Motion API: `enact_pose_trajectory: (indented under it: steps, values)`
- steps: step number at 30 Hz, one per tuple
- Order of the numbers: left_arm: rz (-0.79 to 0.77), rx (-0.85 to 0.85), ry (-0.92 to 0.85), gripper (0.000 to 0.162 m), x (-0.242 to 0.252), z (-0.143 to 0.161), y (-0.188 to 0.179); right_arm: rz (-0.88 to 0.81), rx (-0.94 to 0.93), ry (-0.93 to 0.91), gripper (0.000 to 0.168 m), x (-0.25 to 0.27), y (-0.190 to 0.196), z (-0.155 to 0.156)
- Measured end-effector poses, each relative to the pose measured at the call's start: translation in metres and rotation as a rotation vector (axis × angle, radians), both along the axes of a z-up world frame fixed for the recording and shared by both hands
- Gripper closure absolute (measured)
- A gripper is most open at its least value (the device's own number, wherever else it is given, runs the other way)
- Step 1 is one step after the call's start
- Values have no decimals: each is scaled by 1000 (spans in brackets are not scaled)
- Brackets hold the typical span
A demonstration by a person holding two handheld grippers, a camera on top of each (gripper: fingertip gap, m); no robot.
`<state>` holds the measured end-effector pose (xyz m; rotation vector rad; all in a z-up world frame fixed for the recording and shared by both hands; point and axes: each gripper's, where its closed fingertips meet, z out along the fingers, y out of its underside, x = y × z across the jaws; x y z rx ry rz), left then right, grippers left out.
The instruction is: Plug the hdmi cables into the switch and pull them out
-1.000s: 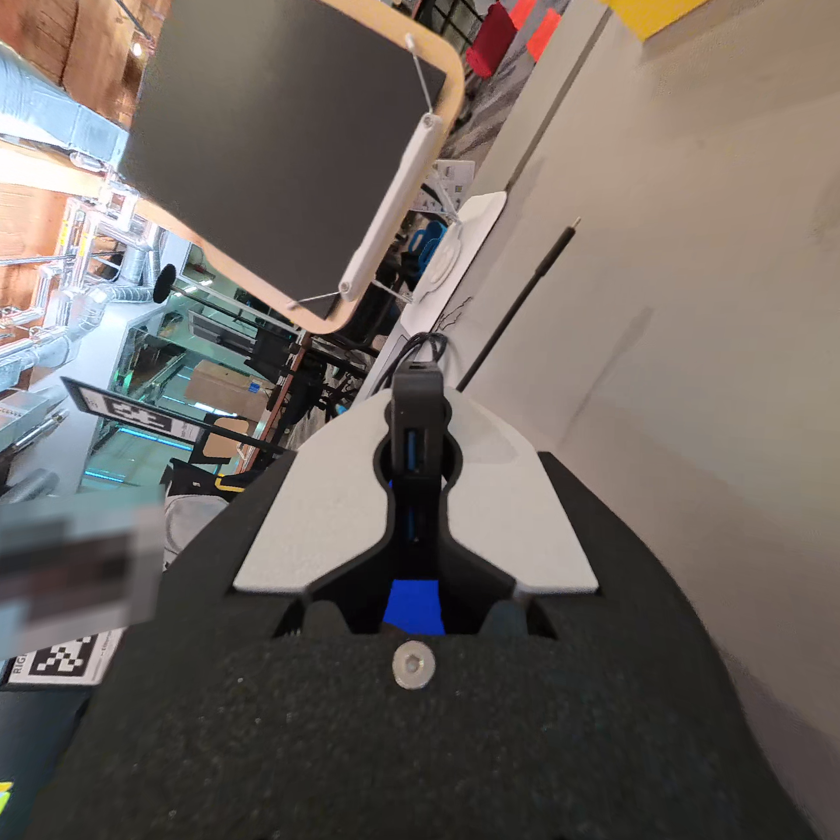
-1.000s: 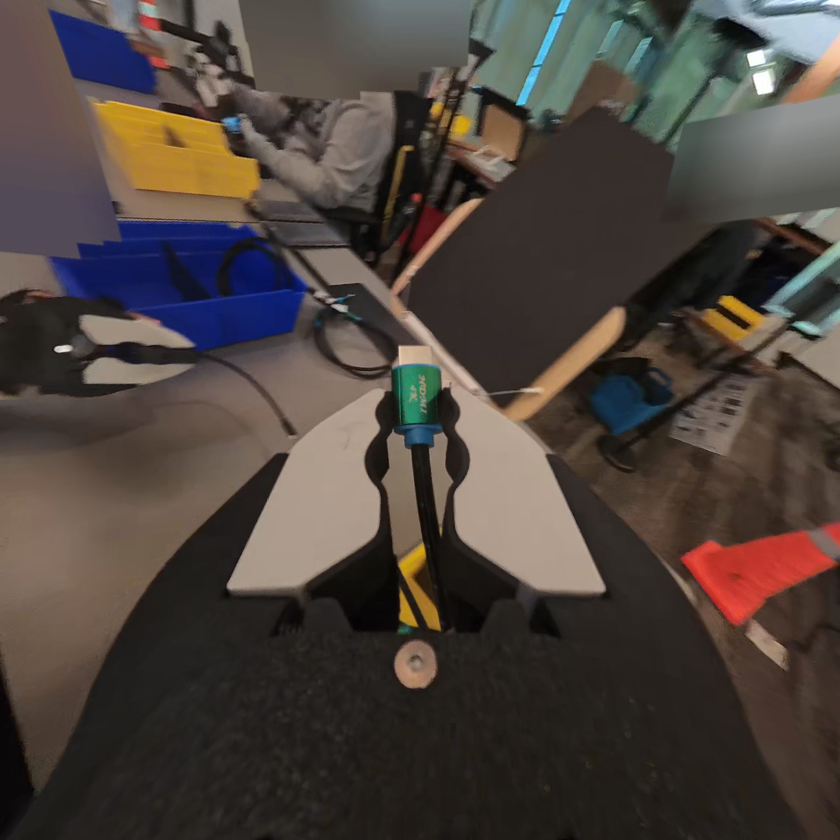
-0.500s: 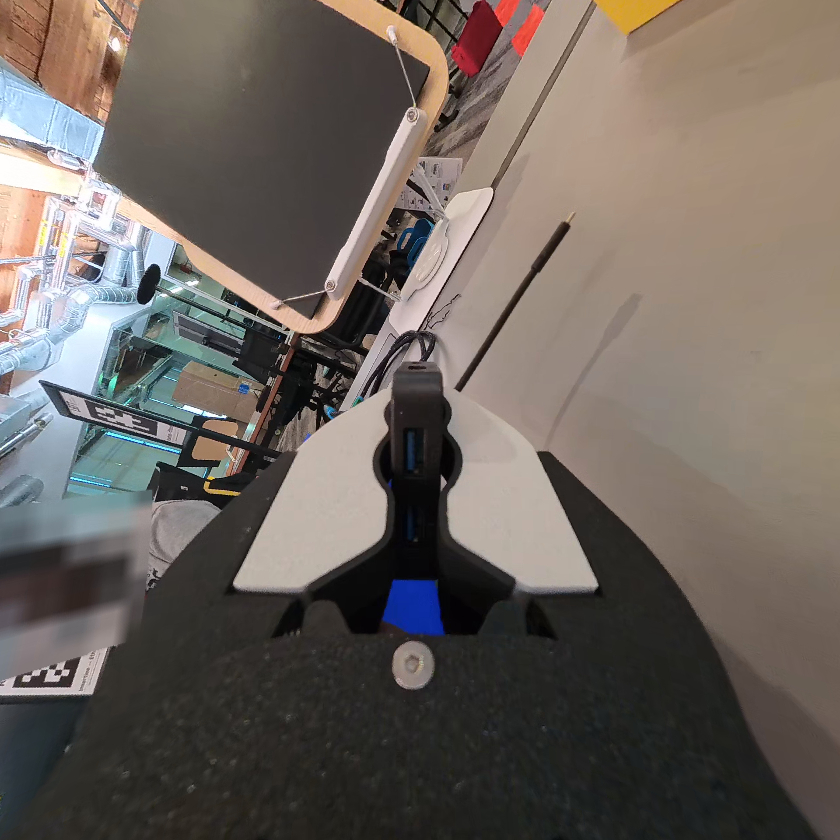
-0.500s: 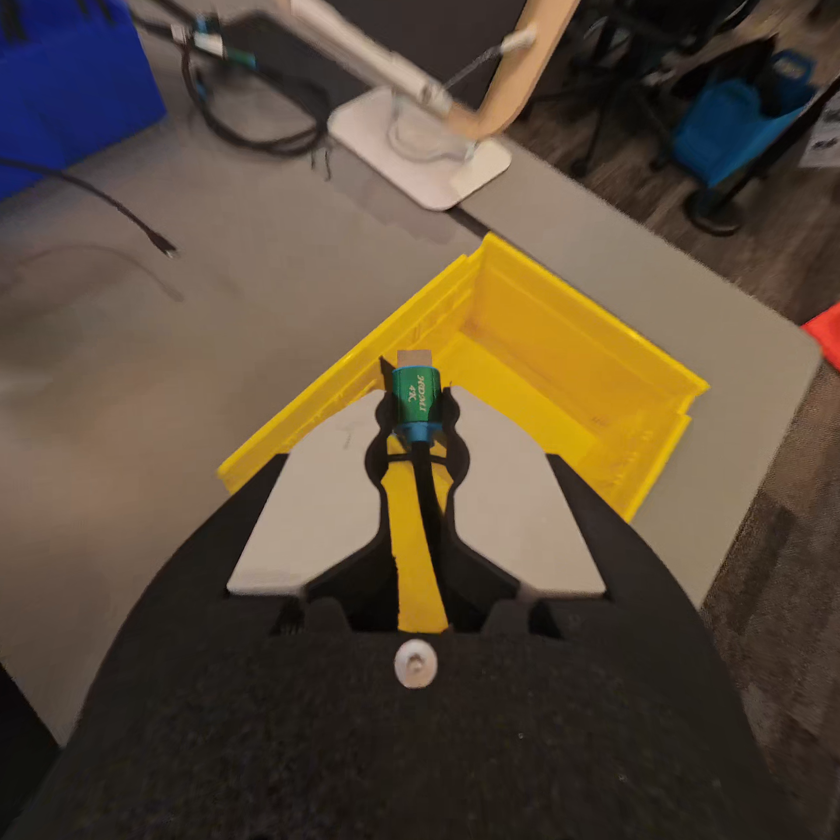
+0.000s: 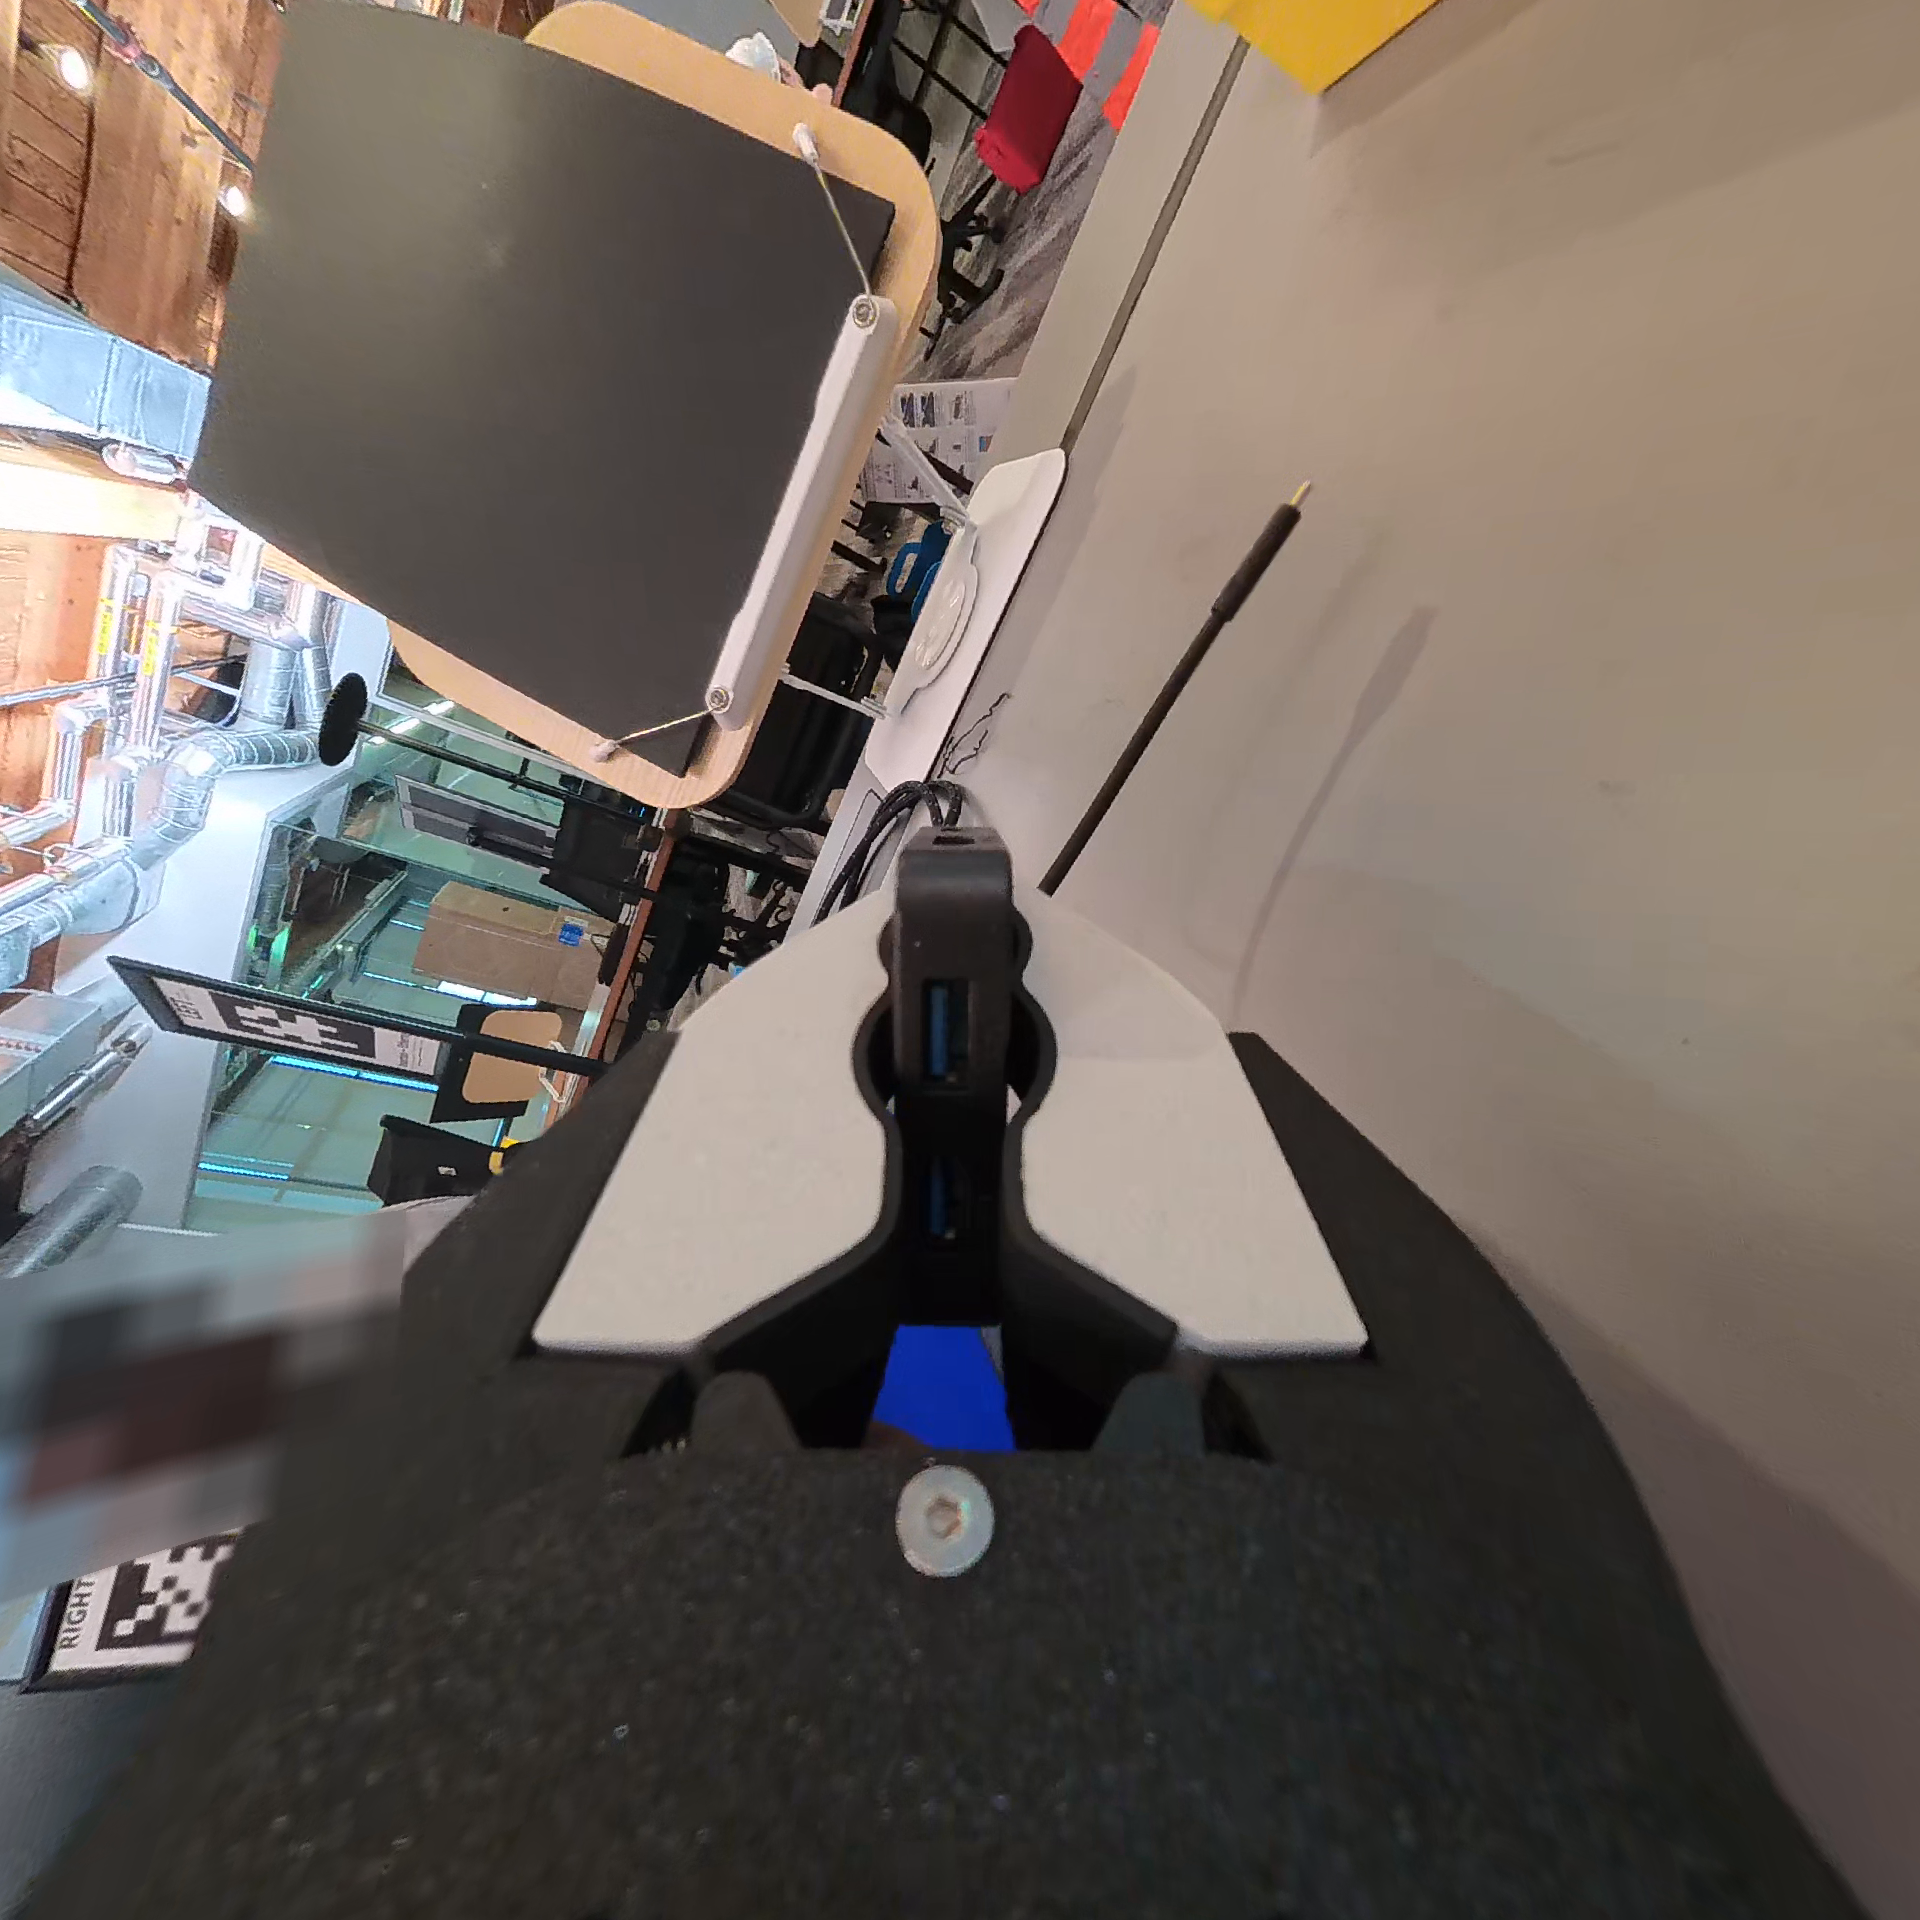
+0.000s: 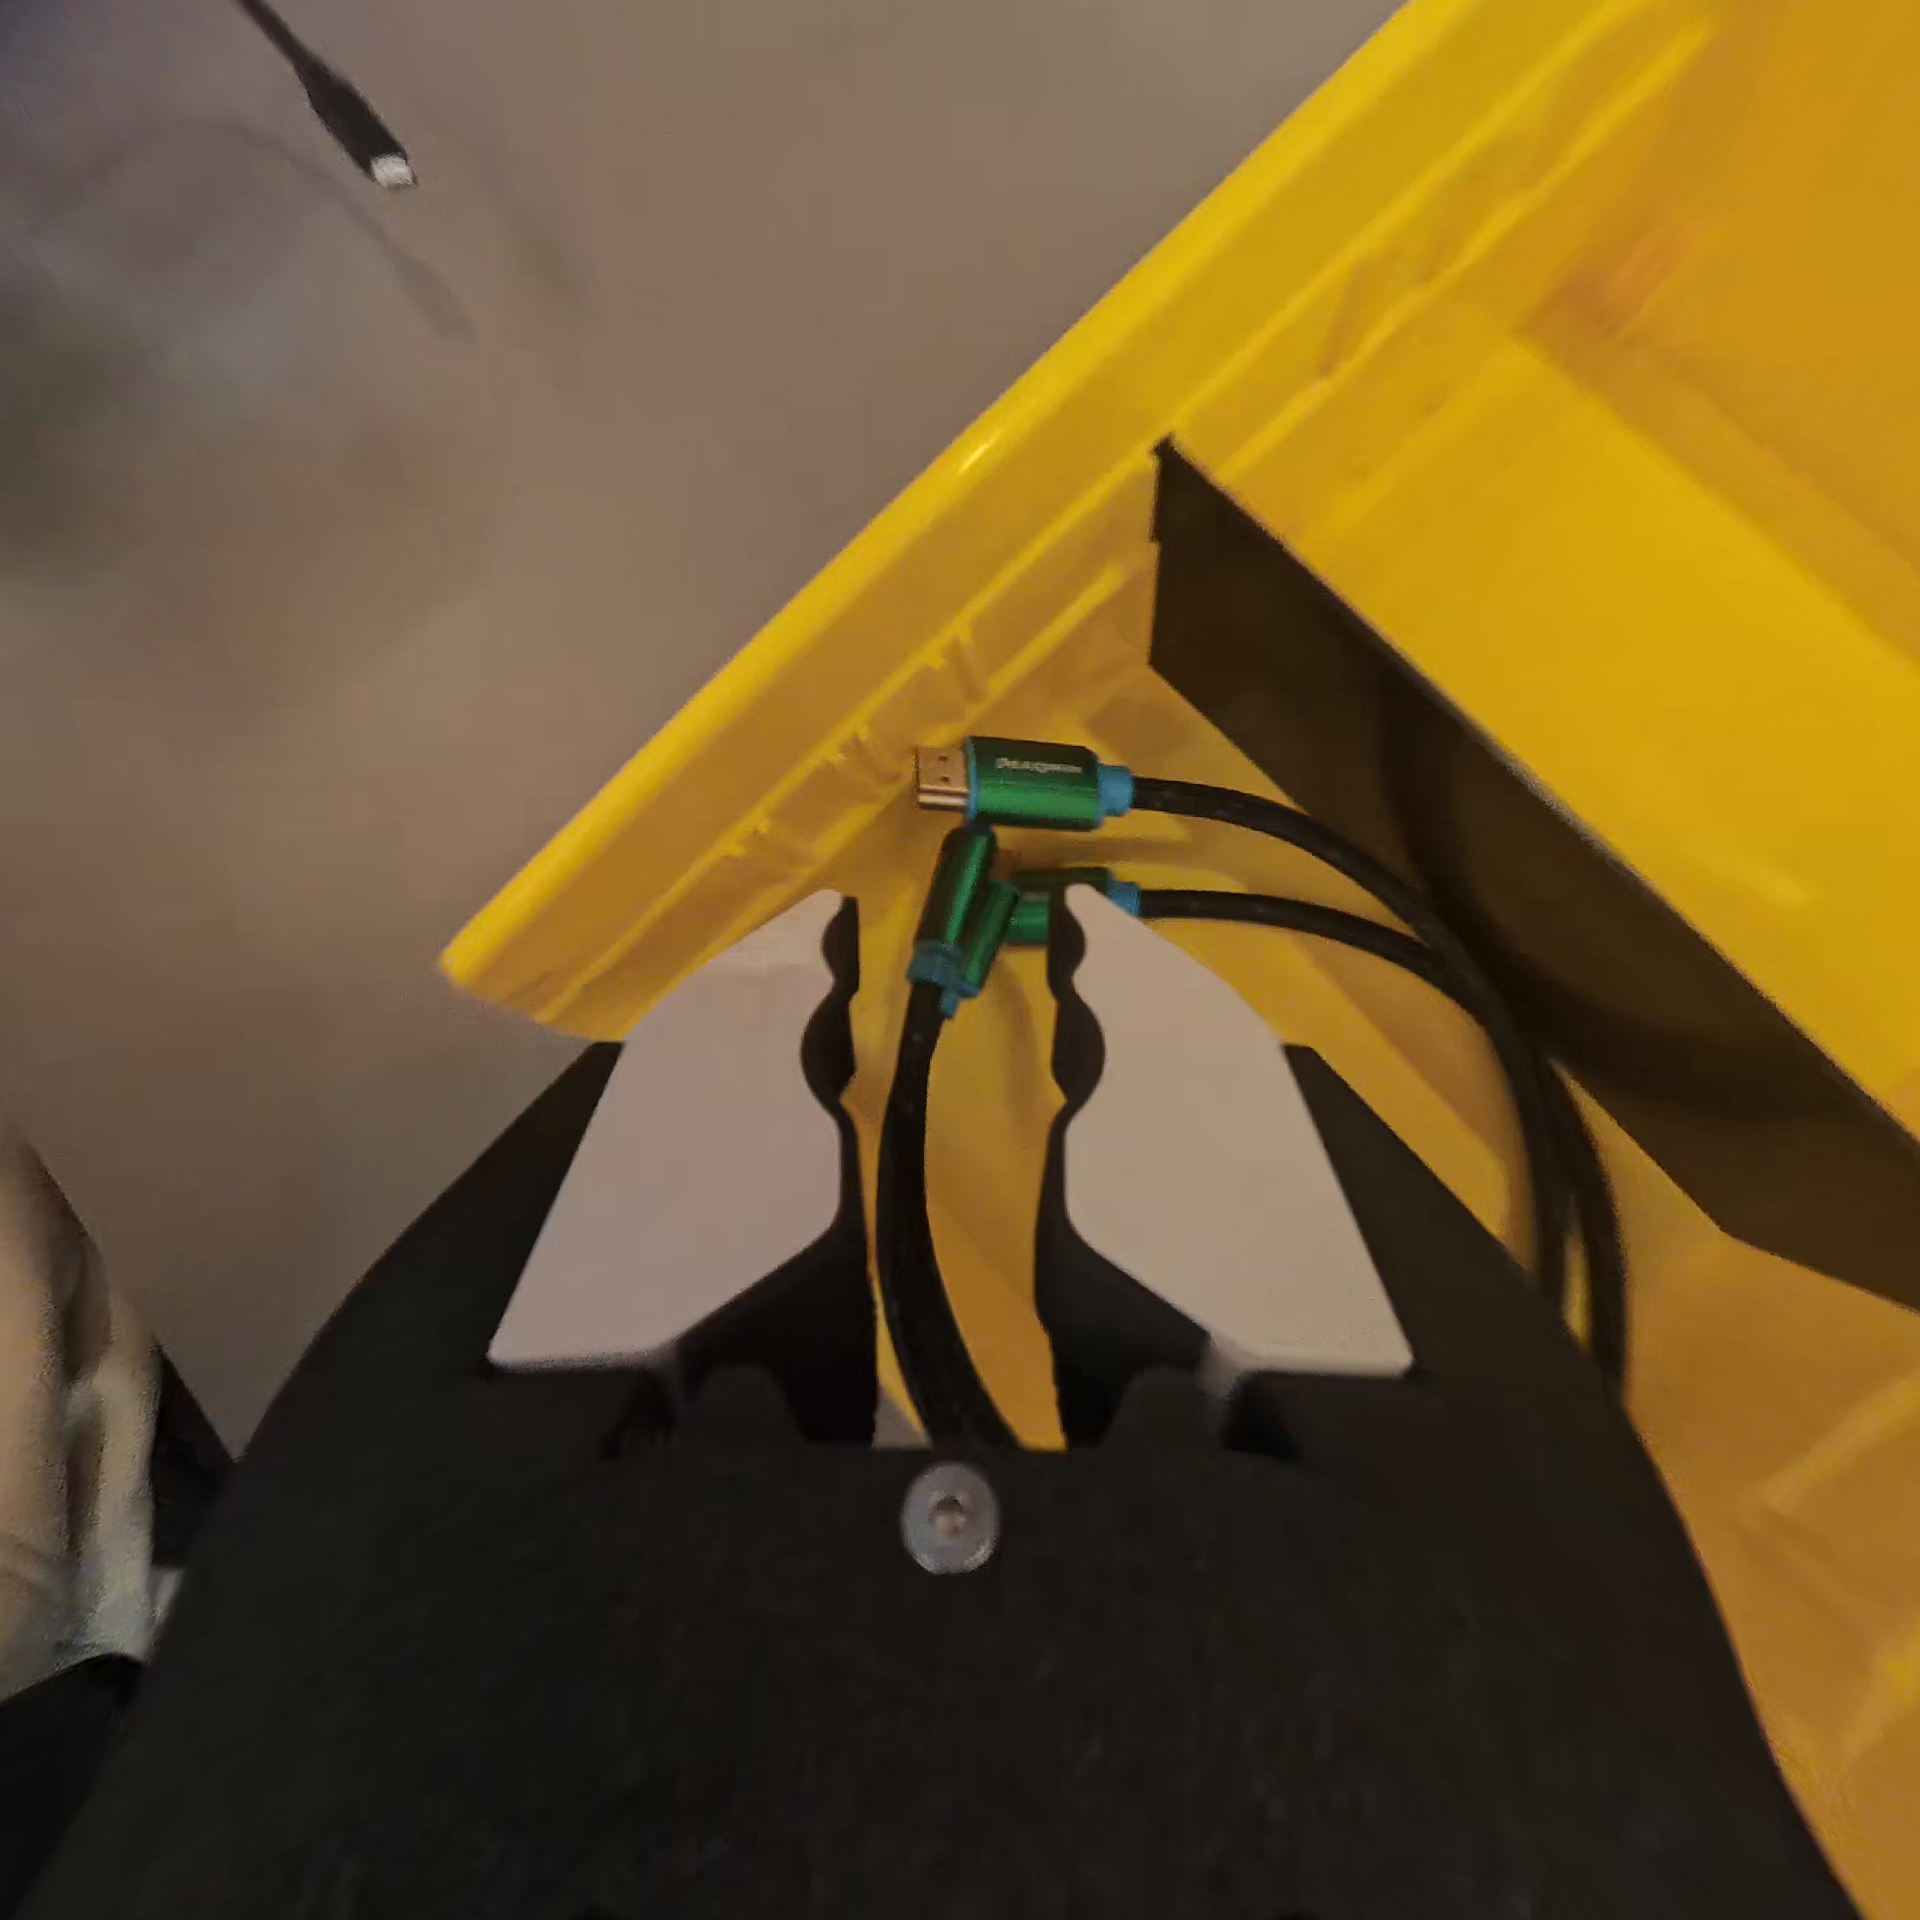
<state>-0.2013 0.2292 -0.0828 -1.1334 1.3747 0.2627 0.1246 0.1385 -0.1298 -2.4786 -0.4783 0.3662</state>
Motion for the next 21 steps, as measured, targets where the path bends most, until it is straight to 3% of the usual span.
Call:
enact_pose_trajectory:
  steps: [5, 8, 12, 14, 17, 21]
  values:
    - [-10, -8, -36, 148, -1, 5, -1, -117, 258, -63, 130, 13, -15, 85]
    - [-27, -73, -105, 148, -1, 11, -2, -40, 507, -14, 129, -38, -17, 125]
    - [-100, -418, -432, 148, -2, 32, -3, 306, 569, 228, 122, -172, -33, 104]
    - [-211, -668, -702, 148, -4, 54, -6, 316, 608, 438, 125, -225, -28, 97]
    - [-417, -1004, -1048, 148, -9, 81, -12, 335, 493, 749, 120, -285, -19, 83]
    - [-609, -1290, -1272, 148, -10, 91, -22, 284, 506, 958, 123, -318, 15, 89]
